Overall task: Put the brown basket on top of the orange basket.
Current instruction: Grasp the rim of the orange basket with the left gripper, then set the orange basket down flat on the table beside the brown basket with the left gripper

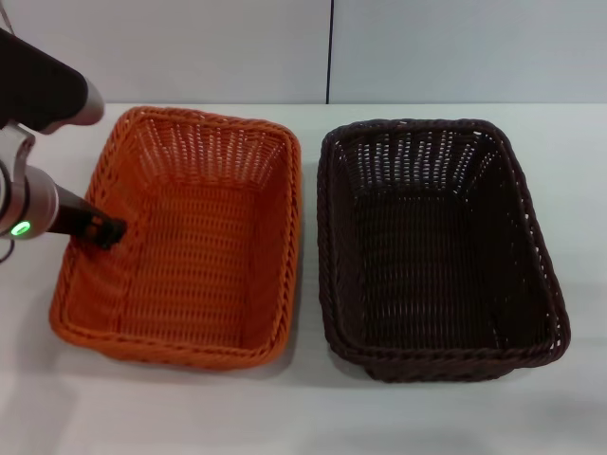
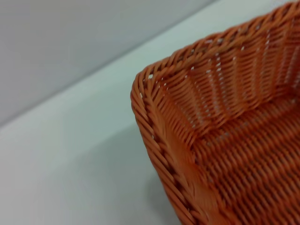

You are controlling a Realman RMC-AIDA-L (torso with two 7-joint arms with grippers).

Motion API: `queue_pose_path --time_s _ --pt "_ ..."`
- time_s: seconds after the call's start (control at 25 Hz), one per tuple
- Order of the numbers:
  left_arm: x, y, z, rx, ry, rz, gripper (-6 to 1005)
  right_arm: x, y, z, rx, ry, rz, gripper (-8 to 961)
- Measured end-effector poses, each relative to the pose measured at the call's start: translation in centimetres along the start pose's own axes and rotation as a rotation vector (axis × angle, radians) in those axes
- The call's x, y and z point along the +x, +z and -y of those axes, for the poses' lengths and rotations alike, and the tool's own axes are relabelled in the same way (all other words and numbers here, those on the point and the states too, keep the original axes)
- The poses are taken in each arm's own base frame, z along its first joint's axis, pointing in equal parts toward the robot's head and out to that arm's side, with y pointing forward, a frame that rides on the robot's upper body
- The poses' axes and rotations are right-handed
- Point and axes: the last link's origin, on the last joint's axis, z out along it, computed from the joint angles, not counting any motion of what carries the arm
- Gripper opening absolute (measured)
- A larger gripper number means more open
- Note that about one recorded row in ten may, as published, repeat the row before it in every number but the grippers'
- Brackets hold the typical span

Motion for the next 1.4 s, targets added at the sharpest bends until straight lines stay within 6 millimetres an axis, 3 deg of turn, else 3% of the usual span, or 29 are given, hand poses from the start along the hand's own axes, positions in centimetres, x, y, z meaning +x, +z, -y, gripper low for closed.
queue_pose_path --time_s 0.16,0.24,0.4,0.84,1.4 --pt "0.5 -1.0 0.7 0.013 0.056 -0.033 369 0.0 0.0 -0.1 0.000 0.003 0.002 693" --pt "1.7 -3.3 1.4 0.032 0.180 -0.073 362 -0.1 0.0 -0.1 0.000 0.004 0.005 693" --pt "2.5 -5.2 1.9 0.030 0.252 -0.108 298 -0.1 0.0 -0.1 0.001 0.004 0.008 693" --pt "4.9 -9.7 1.2 -0.009 0.559 -0.124 177 -0.3 0.0 -0.2 0.004 0.011 0.018 691" --pt "5.1 -11.2 -1.0 -0.146 0.877 -0.105 176 -0.5 -0.3 -0.4 0.003 0.019 0.026 685"
